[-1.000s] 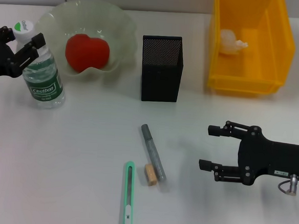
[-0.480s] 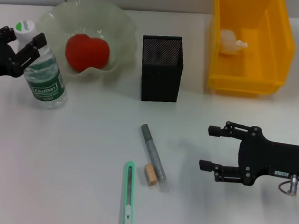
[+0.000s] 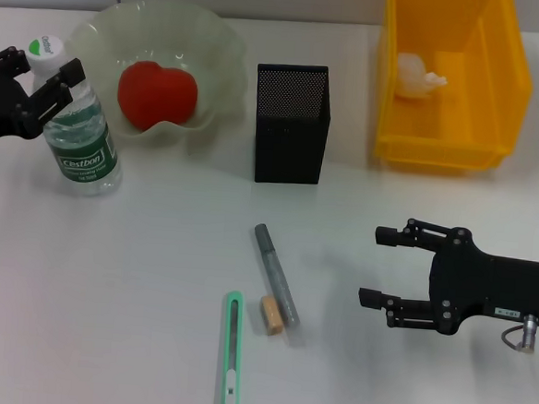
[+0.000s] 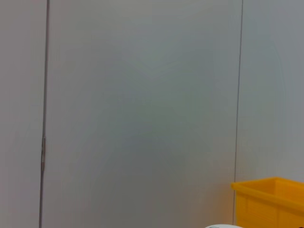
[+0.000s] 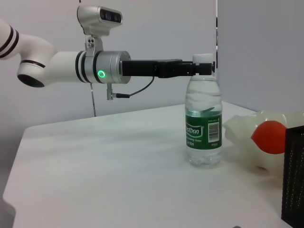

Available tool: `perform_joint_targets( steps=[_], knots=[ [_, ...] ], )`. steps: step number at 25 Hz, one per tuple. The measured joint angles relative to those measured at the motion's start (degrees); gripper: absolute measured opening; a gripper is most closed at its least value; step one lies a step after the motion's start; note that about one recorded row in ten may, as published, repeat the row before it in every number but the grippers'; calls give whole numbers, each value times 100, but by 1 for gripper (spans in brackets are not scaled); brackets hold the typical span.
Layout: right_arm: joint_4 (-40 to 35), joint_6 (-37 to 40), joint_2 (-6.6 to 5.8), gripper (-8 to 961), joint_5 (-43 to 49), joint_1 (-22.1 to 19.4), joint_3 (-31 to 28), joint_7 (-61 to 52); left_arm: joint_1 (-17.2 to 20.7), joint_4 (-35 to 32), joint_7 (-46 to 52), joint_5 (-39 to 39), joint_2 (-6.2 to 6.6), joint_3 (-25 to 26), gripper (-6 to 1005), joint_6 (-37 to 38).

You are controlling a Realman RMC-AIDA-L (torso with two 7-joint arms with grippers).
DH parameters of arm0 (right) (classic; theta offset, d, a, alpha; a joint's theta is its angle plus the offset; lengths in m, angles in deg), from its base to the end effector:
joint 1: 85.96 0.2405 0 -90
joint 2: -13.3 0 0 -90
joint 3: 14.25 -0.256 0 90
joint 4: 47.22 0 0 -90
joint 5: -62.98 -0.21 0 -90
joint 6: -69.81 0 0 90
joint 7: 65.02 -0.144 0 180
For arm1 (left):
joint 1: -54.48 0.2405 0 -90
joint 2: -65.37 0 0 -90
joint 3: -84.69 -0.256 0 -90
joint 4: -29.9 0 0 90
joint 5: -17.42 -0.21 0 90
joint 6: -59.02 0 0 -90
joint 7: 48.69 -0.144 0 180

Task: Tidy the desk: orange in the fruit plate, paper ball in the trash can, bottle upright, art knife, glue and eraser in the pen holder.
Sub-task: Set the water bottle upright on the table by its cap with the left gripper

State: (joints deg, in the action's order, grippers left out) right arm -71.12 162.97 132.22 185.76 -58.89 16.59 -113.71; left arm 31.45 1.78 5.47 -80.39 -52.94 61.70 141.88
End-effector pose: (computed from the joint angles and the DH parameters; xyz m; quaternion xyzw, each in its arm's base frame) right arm 0.2956 0.2738 -0.0341 -0.9566 0.0905 0.2481 0.1233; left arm -0.3251 0.3181 0.0439 -0.8350 -0.1932 -0.3291 0.3965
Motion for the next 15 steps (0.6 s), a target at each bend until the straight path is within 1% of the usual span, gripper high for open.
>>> perform_joint_targets(
  steps=[6, 11, 15],
  knots=[
    [0, 0, 0, 801, 0, 0, 0, 0, 0, 7, 5, 7, -7, 13, 462, -11],
    [-1, 0, 0, 801, 0, 0, 0, 0, 0, 9, 7, 8, -7, 1, 705, 14],
    [-3, 0, 0, 801, 0, 0, 0, 0, 0, 9, 24, 7, -7, 7, 774, 37]
  ],
)
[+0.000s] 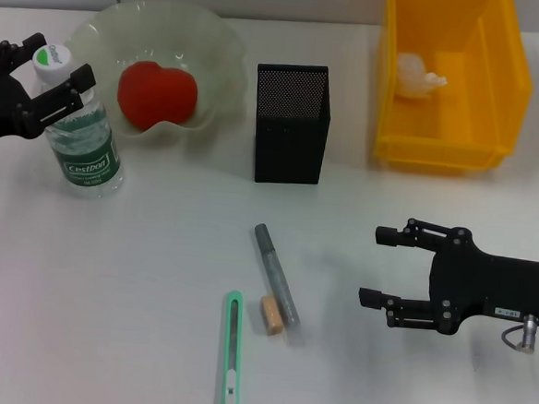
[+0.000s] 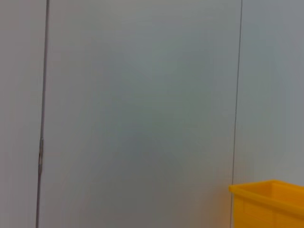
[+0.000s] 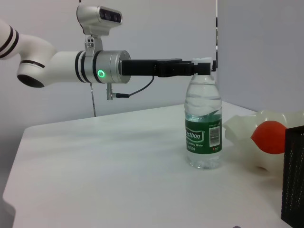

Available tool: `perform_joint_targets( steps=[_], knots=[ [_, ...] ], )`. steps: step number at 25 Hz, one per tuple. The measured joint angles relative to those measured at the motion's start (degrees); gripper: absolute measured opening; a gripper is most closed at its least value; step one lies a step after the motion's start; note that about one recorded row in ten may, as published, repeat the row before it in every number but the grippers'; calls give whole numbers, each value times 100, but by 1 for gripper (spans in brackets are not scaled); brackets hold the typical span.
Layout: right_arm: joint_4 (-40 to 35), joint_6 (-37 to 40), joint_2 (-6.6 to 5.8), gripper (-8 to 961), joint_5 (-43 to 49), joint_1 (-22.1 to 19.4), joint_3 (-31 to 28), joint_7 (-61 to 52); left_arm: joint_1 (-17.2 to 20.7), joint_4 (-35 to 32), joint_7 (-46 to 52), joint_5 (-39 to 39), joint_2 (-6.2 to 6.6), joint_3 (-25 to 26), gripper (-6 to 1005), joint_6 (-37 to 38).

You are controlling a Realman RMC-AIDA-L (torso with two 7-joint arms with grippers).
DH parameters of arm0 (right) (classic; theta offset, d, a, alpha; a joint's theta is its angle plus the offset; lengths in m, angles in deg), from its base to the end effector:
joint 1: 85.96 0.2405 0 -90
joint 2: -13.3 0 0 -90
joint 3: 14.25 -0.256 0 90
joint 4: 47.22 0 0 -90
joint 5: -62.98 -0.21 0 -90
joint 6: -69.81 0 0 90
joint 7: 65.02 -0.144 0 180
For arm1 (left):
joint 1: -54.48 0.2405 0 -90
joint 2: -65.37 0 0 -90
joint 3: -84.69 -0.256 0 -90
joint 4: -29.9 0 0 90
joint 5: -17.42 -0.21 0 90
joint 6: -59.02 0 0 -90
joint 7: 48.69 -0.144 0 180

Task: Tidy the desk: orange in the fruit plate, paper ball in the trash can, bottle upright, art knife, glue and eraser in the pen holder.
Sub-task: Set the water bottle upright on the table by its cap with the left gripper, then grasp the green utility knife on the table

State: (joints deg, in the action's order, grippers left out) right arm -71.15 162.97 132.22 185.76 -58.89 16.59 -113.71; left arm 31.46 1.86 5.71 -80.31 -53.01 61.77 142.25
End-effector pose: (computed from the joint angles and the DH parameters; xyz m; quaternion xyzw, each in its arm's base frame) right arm 0.2956 0.2739 -0.0340 -0.9566 0.0903 0.2480 0.1235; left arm -0.3241 0.3175 0.0435 -0.8341 -0.1944 -0.3332 0.3942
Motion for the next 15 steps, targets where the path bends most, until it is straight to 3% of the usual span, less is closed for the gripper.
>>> perform_joint_targets(
  steps=[8, 15],
  knots=[
    [13, 0, 0, 800, 0, 4, 0, 0, 0, 0, 61, 28, 6, 3, 789, 217],
    [22, -1, 0, 800, -3, 9, 0, 0, 25, -2, 297, 403, 37, 8, 787, 844]
  ],
)
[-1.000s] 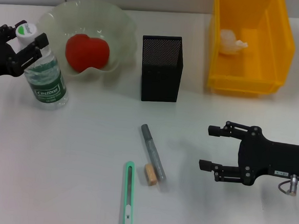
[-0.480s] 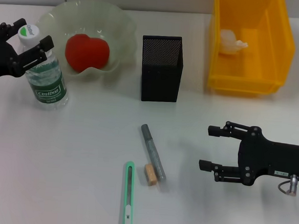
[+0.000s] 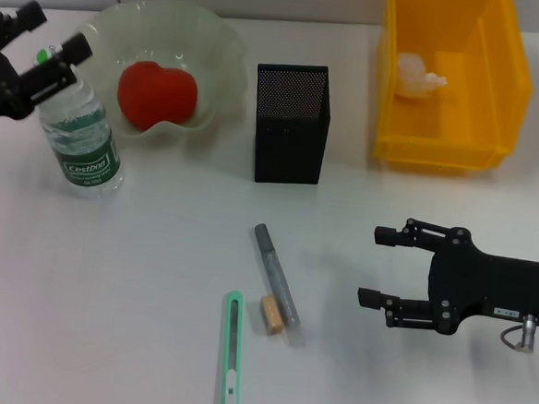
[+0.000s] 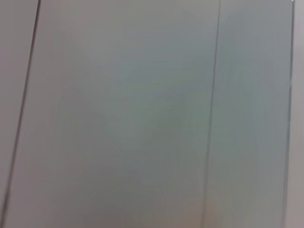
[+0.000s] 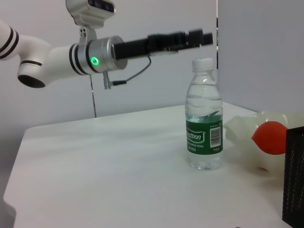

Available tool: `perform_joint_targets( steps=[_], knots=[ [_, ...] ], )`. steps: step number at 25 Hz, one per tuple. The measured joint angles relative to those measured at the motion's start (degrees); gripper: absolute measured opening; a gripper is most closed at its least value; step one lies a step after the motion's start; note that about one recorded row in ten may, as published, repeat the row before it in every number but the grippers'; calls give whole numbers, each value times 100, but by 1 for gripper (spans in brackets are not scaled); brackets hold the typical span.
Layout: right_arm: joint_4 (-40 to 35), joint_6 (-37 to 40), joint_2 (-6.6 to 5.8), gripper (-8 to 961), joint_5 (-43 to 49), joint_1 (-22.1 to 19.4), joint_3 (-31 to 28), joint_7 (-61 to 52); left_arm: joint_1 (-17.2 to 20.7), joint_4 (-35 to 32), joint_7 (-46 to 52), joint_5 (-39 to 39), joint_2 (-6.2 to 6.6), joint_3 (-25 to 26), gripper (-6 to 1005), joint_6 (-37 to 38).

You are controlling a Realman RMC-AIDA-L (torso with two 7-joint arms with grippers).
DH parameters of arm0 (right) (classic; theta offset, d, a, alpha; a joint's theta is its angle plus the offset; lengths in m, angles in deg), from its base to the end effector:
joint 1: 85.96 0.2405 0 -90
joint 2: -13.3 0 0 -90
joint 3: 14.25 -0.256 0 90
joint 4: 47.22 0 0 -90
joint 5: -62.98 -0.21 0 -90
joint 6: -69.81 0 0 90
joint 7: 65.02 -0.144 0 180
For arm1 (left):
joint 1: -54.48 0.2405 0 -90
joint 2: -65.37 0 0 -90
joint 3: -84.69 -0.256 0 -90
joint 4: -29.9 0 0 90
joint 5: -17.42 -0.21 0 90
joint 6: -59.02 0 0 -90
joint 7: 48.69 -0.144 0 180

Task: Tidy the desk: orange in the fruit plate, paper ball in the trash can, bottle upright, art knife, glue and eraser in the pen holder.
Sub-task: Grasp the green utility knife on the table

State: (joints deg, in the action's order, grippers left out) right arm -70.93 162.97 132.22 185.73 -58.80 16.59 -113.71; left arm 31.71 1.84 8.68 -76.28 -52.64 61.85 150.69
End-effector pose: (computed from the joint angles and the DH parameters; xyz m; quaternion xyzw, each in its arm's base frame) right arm 0.2951 0.2739 -0.0346 -0.9564 0.0908 0.2492 0.1224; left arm -0.3065 0.3095 0.0558 -0.8185 -0.1753 -0.4065 0.3660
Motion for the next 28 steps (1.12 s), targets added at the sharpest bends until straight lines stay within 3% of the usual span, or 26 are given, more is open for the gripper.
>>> perform_joint_targets(
  steps=[4, 9, 13, 14, 15, 19, 24, 28],
  knots=[
    [-6, 0, 0, 800, -21, -16, 0, -15, -5, -52, 588, 200, 55, 2, 786, 653],
    [1, 0, 5, 801, -31, -26, -19, -16, -22, -66, 998, 188, 129, -82, 787, 910],
    [1, 0, 8, 801, -32, -27, -29, -16, -29, -75, 1281, 153, 294, -693, 787, 1117],
    [1, 0, 9, 801, -32, -26, -39, -25, -24, -78, 1315, 151, 364, -1067, 788, 1154],
    [1, 1, 9, 801, -32, -22, -42, -33, -24, -78, 1315, 151, 364, -1067, 788, 1154],
    [-1, 2, 9, 801, -37, -2, -60, -65, -15, -78, 1321, 147, 476, -1920, 788, 1130],
    [-2, 1, 9, 801, -47, 23, -78, -141, -29, -85, 1262, -78, 525, -2362, 787, 1047],
    [-2, 26, 9, 800, -61, 27, -86, -158, -76, -124, 1260, -479, 517, -2353, 787, 1014]
  ],
)
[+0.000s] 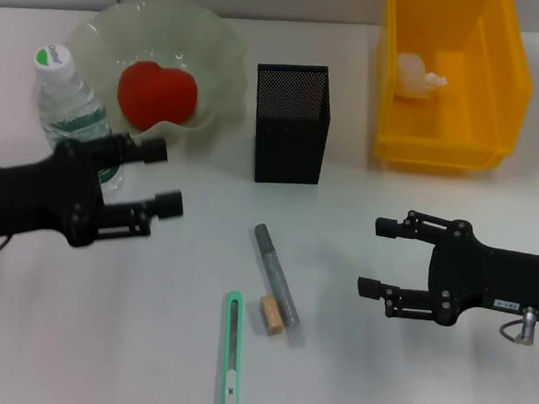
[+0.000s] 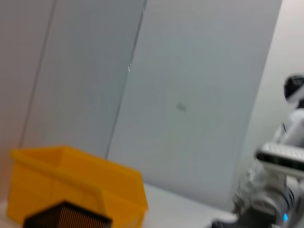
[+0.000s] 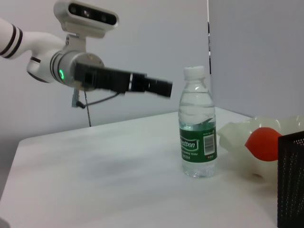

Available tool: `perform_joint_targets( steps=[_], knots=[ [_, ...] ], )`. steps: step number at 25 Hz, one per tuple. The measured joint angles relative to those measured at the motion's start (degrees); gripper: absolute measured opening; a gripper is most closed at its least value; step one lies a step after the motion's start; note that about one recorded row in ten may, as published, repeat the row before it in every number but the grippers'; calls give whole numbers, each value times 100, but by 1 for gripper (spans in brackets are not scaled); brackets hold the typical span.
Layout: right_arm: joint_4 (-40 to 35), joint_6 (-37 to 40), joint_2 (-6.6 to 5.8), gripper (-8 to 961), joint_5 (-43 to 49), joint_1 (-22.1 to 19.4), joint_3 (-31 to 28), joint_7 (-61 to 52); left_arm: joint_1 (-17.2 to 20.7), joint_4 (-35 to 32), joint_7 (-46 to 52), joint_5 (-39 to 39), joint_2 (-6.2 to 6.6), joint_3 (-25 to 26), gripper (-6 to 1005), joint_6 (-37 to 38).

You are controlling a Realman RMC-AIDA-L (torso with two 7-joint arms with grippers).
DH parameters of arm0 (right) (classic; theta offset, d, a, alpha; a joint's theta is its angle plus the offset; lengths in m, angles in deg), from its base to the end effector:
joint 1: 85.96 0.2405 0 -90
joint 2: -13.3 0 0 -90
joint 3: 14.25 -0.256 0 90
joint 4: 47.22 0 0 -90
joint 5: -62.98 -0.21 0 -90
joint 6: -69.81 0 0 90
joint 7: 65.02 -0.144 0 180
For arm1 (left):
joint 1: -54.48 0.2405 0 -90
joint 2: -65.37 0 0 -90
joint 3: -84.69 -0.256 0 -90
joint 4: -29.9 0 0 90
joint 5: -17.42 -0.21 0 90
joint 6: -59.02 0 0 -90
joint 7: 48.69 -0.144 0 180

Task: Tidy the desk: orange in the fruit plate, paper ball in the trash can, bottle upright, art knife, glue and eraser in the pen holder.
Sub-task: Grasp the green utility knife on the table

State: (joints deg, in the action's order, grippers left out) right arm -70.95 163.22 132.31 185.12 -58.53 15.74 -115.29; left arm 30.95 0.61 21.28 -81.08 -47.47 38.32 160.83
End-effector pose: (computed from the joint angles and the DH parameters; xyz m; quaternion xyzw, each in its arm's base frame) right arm 0.2926 0.2768 -0.0328 -0.9517 0.1036 0.2597 0.1265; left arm -0.2806 0.2825 0.0277 -0.9177 -0.1782 -0.3431 0.0913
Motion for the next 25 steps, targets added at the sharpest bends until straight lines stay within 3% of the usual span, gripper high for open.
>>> perform_joint_targets(
  steps=[13, 15, 25],
  knots=[
    [-51, 90, -15, 800, -74, 103, 10, -551, -129, -111, -122, -910, -133, -42, 786, -323],
    [-54, 93, -23, 800, -74, 119, 20, -604, -142, -107, -341, -1140, -203, -57, 786, -547],
    [-71, 60, -62, 798, -73, 204, 36, -847, -144, -104, -524, -1279, -211, -65, 785, -575]
  ],
)
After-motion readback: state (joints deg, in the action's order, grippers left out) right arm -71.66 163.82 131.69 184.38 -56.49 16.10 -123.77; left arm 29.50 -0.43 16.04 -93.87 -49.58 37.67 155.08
